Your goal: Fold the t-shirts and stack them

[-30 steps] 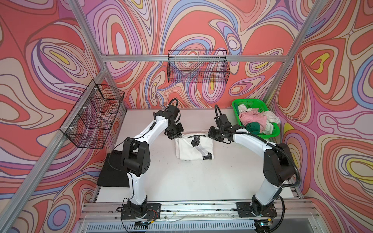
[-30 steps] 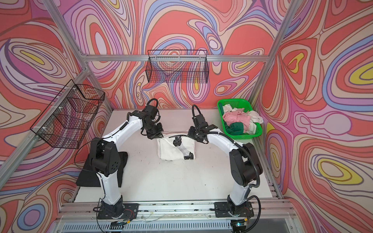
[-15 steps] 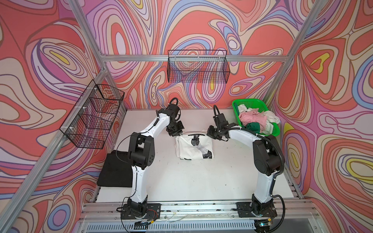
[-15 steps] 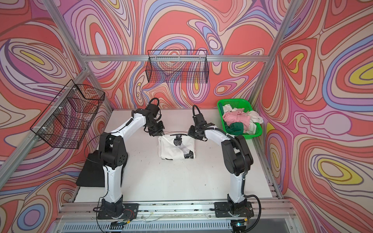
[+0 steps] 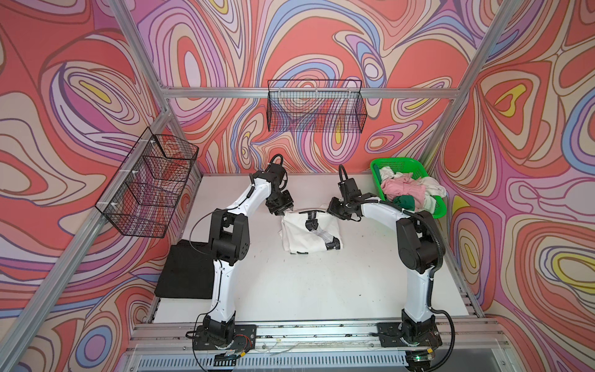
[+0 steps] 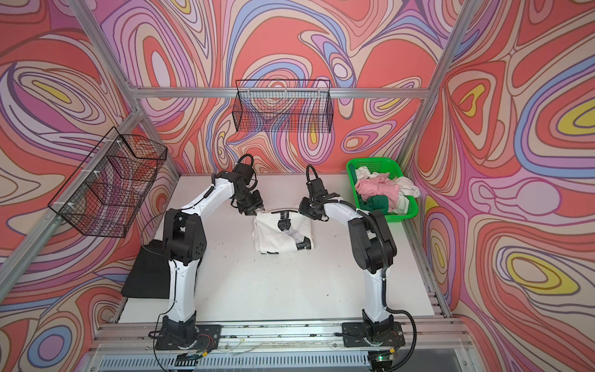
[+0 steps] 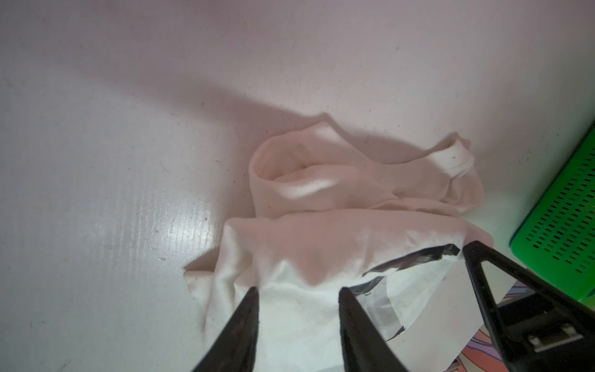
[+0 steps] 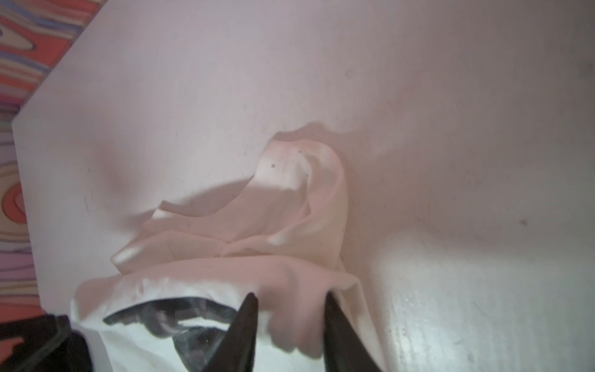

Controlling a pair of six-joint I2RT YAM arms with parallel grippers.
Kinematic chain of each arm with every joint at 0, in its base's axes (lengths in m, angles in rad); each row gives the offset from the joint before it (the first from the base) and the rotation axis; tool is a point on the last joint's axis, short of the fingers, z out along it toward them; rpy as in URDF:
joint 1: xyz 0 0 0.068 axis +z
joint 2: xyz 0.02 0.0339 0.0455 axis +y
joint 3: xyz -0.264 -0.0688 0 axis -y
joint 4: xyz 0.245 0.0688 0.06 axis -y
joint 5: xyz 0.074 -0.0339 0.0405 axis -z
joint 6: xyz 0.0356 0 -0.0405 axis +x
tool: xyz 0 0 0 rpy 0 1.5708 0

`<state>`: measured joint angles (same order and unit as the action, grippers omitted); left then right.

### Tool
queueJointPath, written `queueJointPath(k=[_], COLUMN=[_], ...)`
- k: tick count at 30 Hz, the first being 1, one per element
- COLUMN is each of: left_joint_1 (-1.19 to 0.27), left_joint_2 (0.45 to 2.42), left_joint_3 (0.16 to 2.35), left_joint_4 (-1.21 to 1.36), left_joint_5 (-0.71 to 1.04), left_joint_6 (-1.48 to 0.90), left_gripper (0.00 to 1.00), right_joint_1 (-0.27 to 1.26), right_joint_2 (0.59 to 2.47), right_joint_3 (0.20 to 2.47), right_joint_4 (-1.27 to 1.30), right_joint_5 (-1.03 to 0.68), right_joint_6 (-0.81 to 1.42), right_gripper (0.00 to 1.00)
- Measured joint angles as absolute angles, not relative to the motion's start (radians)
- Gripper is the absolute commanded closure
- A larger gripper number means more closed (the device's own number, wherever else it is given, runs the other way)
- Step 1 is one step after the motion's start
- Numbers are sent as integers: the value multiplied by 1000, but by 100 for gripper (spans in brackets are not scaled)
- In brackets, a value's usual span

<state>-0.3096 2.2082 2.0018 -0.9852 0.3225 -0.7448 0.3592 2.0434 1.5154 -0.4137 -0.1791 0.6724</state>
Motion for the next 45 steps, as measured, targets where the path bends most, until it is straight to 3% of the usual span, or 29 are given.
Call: queueJointPath(k=[8, 13, 17, 24, 30, 36, 45], left_joint_1=[-307, -335, -414, -477, -447, -411, -372], left_joint_2=[2060, 1816, 1735, 1863, 2013, 2127, 2193], left_joint_3=[1949, 1732, 1583, 1494, 1559, 1662, 1689], left_joint_4=[-949, -851, -742, -630, -606, -571, -548], left_joint_5=[342, 370, 382, 398, 366, 353, 371], left_joint_6=[-771, -823, -871, -918, -911, -902, -884], left_gripper=[23, 22, 22, 22, 21, 21, 21], right_joint_1=[359, 360, 361, 364, 365, 363, 356], right_joint_2=[1970, 1814, 1743, 1853, 2011, 2129, 2183], right_joint_3=[1545, 1426, 1312, 1273, 1366, 1458, 1475], right_joint_4=[-414, -369, -302, -216, -209, -186, -139], right_joint_5=[-212, -244, -284, -352, -357, -346, -347], right_joint_6=[618, 611, 608, 600, 581, 566, 556], right_gripper=[39, 40, 49, 71, 78, 74, 56])
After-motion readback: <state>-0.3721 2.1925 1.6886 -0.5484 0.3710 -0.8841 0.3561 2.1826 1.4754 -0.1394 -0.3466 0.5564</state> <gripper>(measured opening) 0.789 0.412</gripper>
